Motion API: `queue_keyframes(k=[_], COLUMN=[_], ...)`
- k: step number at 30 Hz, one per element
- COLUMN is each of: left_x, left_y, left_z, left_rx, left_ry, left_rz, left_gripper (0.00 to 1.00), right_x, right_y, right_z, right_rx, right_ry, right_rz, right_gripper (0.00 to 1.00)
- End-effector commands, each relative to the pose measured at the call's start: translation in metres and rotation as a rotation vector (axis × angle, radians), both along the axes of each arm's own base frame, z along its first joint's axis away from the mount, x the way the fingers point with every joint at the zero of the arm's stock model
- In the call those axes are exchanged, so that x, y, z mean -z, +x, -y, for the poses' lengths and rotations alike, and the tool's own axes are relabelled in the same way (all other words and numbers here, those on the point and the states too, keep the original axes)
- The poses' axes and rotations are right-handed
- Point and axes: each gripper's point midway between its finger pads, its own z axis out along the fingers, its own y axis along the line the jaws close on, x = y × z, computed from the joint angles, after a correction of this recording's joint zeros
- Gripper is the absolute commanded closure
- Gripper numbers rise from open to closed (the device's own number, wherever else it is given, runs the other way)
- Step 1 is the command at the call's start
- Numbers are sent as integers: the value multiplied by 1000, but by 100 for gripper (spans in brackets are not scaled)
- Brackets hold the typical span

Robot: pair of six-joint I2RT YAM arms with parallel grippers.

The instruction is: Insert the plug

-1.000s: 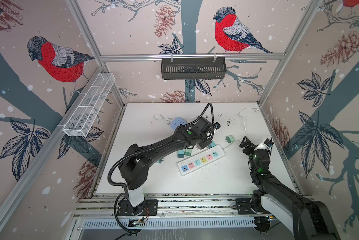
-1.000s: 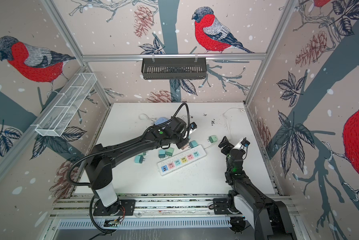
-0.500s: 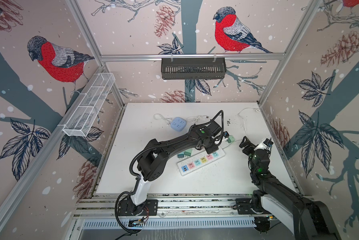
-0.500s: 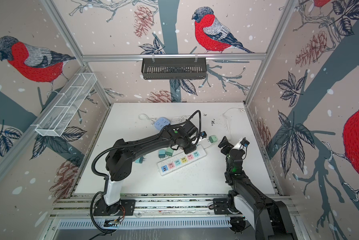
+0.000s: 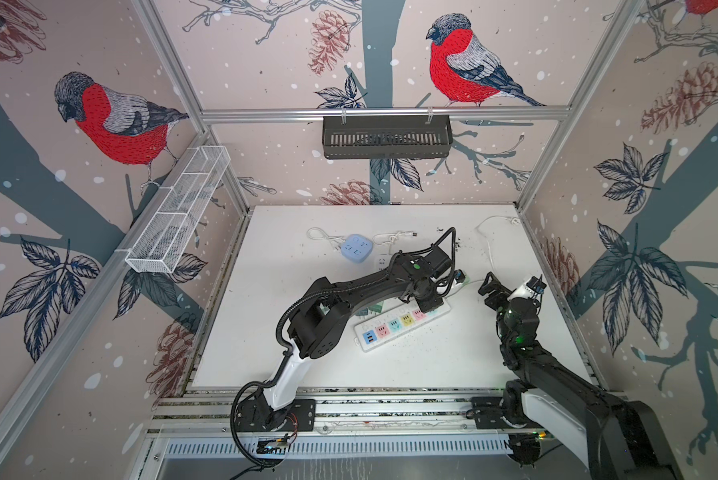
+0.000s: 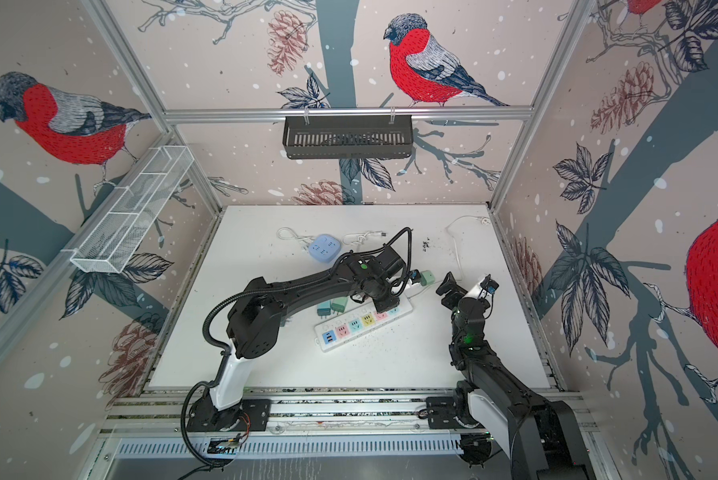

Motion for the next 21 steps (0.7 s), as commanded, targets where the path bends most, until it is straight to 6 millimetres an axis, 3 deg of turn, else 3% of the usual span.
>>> queue_keyframes(k=[1, 21], left_x=[-4, 17], left_y=[-5, -5], left_z=[2, -3], left_rx=[-3, -19], left_ry=[-7, 29], left_rz=[-29, -38], left_gripper=[100, 100], right_x=[-8, -9], right_y=[2, 1], right_z=[2, 1], right_rx=[14, 15], right_ry=[-2, -4], right_rz=[27, 31], right_gripper=[0, 0])
